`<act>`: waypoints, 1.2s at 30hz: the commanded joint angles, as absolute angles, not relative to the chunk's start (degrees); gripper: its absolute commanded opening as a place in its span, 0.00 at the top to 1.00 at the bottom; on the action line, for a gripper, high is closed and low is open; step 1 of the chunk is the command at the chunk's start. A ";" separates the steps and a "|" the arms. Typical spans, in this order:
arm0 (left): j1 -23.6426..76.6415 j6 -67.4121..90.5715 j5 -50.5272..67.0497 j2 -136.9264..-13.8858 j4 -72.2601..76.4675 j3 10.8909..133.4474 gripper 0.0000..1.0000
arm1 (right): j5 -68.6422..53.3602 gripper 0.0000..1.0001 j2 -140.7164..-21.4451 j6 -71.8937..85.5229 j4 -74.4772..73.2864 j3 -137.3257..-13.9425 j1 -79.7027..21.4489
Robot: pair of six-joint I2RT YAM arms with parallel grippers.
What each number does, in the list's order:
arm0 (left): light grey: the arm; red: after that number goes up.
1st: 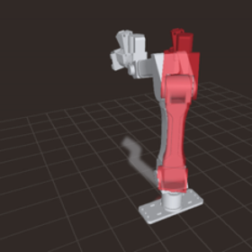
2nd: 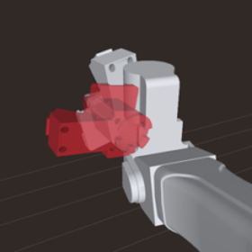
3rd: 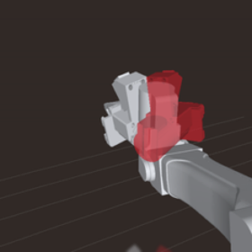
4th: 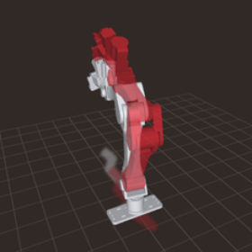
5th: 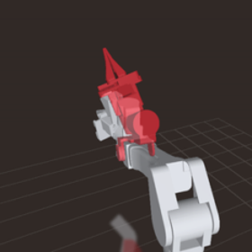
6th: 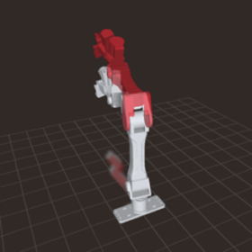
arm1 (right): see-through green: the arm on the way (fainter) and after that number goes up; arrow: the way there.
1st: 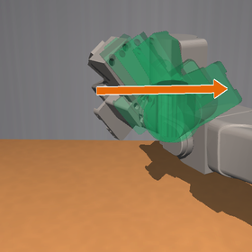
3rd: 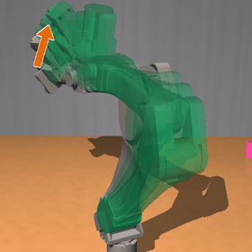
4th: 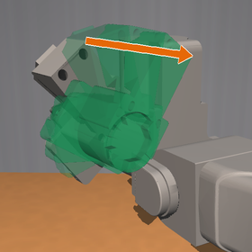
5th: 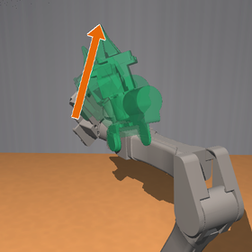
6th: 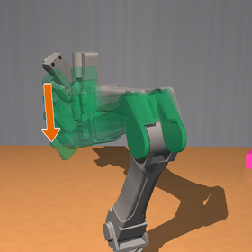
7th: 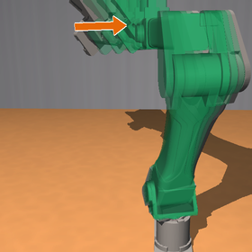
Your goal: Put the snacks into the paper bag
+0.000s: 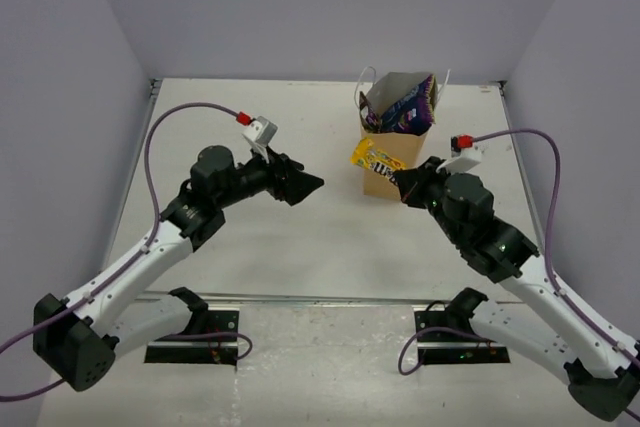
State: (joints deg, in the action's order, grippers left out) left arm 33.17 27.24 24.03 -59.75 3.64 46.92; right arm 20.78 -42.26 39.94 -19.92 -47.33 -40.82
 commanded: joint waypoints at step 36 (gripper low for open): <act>33.49 22.50 22.32 -50.18 2.11 40.87 0.17 | 43.35 0.05 -67.17 18.37 -16.97 -83.25 -34.45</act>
State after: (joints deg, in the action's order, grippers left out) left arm 33.19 24.21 22.90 -50.68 1.10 41.34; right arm 46.94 -75.29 16.86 -20.47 -85.97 -34.48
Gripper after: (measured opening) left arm 0.832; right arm 0.950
